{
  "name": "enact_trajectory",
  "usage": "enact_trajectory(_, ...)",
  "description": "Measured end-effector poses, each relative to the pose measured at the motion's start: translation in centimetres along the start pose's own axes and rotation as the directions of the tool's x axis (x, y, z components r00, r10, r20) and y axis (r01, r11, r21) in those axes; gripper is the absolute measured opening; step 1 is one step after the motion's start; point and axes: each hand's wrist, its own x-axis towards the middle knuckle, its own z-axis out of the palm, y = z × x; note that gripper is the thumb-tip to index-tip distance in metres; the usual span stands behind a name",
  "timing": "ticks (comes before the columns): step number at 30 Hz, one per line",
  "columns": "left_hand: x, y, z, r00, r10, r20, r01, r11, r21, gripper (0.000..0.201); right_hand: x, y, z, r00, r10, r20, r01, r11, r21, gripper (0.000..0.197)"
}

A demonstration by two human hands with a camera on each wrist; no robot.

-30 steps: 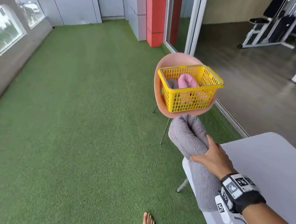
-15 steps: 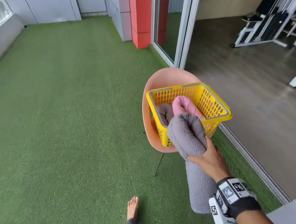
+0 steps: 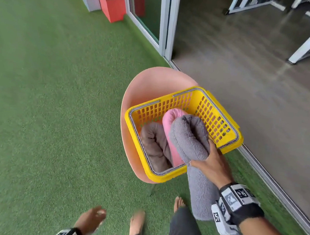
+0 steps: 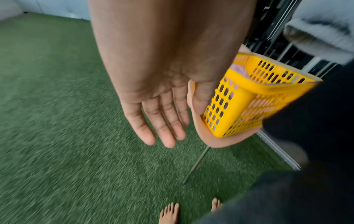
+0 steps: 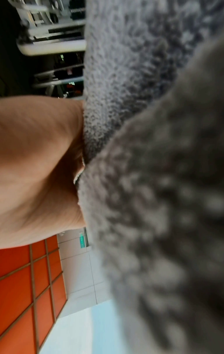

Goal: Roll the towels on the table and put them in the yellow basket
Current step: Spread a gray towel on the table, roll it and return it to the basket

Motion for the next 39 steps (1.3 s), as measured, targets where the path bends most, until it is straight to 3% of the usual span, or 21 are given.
enact_trajectory(2, 2.9, 3.7, -0.5, 1.000, 0.024, -0.001, -0.024, 0.999, -0.023, 0.015, 4.1, -1.7, 1.5, 0.994, -0.003, 0.105, 0.009, 0.998, -0.062, 0.117)
enact_trajectory(7, 9.0, 14.0, 2.3, 0.987, -0.009, -0.158, -0.022, 0.981, -0.194, 0.050, 13.0, -5.9, 7.8, 0.962, -0.105, 0.254, 0.158, 0.968, -0.197, 0.117)
enact_trajectory(10, 10.3, 18.4, 5.2, 0.962, -0.197, -0.187, 0.125, 0.932, -0.339, 0.053, 15.2, -7.4, 11.4, 0.925, -0.095, 0.367, 0.208, 0.936, -0.284, 0.103)
enact_trajectory(13, 11.0, 21.7, 7.1, 0.893, -0.382, -0.240, 0.252, 0.864, -0.437, 0.045, 16.6, -7.2, 13.7, 0.894, -0.099, 0.436, 0.235, 0.934, -0.270, 0.101)
enact_trajectory(16, 11.4, 22.5, 7.6, 0.828, -0.491, -0.272, 0.280, 0.782, -0.557, 0.045, 18.3, -6.1, 13.2, 0.799, -0.028, 0.600, 0.155, 0.974, -0.162, 0.096)
enact_trajectory(17, 11.4, 22.0, 7.7, 0.809, -0.518, -0.276, 0.270, 0.746, -0.608, 0.045, 19.5, -5.4, 12.5, 0.801, -0.039, 0.597, 0.152, 0.979, -0.139, 0.086)
enact_trajectory(19, 11.4, 20.4, 8.4, 0.743, -0.610, -0.275, 0.259, 0.641, -0.723, 0.053, 23.1, -3.4, 10.3, 0.860, -0.101, 0.500, 0.211, 0.963, -0.168, 0.066)
enact_trajectory(21, 11.0, 18.5, 10.0, 0.684, -0.705, -0.189, 0.295, 0.503, -0.812, 0.056, 27.5, -0.6, 8.4, 0.907, -0.077, 0.414, 0.195, 0.948, -0.252, 0.059)
enact_trajectory(23, 9.8, 18.0, 11.5, 0.693, -0.720, -0.041, 0.360, 0.395, -0.845, 0.032, 31.7, 1.9, 7.0, 0.928, -0.012, 0.372, 0.149, 0.928, -0.342, 0.069)
enact_trajectory(25, 8.3, 17.7, 13.4, 0.706, -0.700, 0.109, 0.489, 0.371, -0.789, 0.021, 35.4, 3.8, 6.4, 0.914, 0.062, 0.401, 0.114, 0.910, -0.400, 0.091)
enact_trajectory(27, 7.5, 17.3, 14.9, 0.718, -0.671, 0.186, 0.555, 0.389, -0.735, 0.021, 38.4, 4.9, 6.5, 0.864, 0.121, 0.489, 0.124, 0.889, -0.440, 0.107)
enact_trajectory(29, 6.8, 17.4, 15.8, 0.723, -0.668, 0.174, 0.566, 0.429, -0.704, 0.023, 40.6, 5.9, 7.4, 0.810, 0.170, 0.561, 0.152, 0.864, -0.480, 0.116)
enact_trajectory(31, 6.3, 17.9, 15.9, 0.699, -0.715, -0.022, 0.540, 0.547, -0.640, 0.026, 41.6, 6.1, 8.6, 0.765, 0.212, 0.608, 0.136, 0.869, -0.475, 0.117)
enact_trajectory(33, 6.2, 19.4, 14.6, 0.592, -0.740, -0.318, 0.492, 0.645, -0.586, 0.015, 41.6, 6.3, 9.9, 0.763, 0.232, 0.604, 0.089, 0.887, -0.453, 0.098)
enact_trajectory(35, 6.5, 21.8, 12.1, 0.528, -0.624, -0.576, 0.356, 0.778, -0.517, 0.005, 41.0, 6.4, 10.9, 0.773, 0.248, 0.584, 0.028, 0.907, -0.421, 0.075)
enact_trajectory(36, 7.0, 23.3, 10.8, 0.527, -0.515, -0.676, 0.264, 0.856, -0.445, 0.003, 40.6, 6.5, 11.2, 0.772, 0.257, 0.581, -0.008, 0.919, -0.395, 0.070)
enact_trajectory(37, 7.7, 24.2, 9.9, 0.556, -0.373, -0.743, 0.160, 0.925, -0.345, 0.003, 40.1, 6.6, 11.4, 0.771, 0.266, 0.578, -0.040, 0.927, -0.374, 0.068)
enact_trajectory(39, 10.1, 26.3, 8.6, 0.678, -0.073, -0.731, -0.072, 0.984, -0.166, 0.008, 39.1, 6.9, 11.4, 0.765, 0.283, 0.579, -0.075, 0.931, -0.356, 0.066)
